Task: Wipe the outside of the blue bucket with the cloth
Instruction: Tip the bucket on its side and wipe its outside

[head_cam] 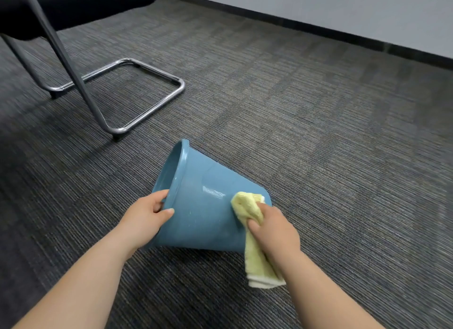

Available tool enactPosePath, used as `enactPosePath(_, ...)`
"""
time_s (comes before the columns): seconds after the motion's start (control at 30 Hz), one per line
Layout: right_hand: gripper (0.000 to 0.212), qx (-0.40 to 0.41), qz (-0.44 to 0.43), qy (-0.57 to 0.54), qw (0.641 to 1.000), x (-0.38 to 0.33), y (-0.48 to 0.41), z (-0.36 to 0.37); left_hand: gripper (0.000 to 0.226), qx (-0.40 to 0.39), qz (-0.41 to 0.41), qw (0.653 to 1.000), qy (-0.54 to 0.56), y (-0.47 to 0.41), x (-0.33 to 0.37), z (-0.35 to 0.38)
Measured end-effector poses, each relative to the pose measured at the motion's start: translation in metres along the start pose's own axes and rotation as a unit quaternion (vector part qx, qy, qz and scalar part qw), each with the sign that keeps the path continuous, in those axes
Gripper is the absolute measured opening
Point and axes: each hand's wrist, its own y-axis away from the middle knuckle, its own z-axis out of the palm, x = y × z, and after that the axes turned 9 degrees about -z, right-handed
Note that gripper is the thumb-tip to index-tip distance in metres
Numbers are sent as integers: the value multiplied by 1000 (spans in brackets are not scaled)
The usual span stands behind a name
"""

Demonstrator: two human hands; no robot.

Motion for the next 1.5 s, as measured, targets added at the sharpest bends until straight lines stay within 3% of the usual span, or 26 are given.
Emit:
enactPosePath(0.1,46,4,46,-4,999,10,0,1,39,-5,-12,1000,-19,2,-2,-2)
enactPosePath(0.27,44,9,8,-12,1000,7,-2,4,37,-2,-12,1000,-18,0,-3,-3)
enactPosePath(0.47,34,-2,106,-55,993,34,0,1,47,8,18,1000,-9,0,-5,0)
enactPosePath(0.53,33,4,96,-48,994,33,-1,0,42,1,12,1000,-8,-1,-7,-2)
enactPosePath(0.7,42,5,-24,-33,999,12,-6,5,37,13,1,1000,9,-5,-9,-6)
enactPosePath(0.9,41,-7,79,26,997,43,-9,-2,39,-2,10,1000,18,-7,-13,-8)
enactPosePath(1.1,43,20,-1,-26,999,32,-14,6,35,-7,44,998,40,-13,-17,-5)
enactPosePath(1.27,41,12,49,48,998,50,-18,-10,46,-32,95,994,50,-14,-18,2)
enactPosePath(1.37,32,52,-10,48,997,40,-22,-18,46,-19,113,991,68,-18,-17,3)
enactPosePath(1.5,49,103,-151,61,981,16,-14,-15,44,-7,142,986,85,-23,-14,5)
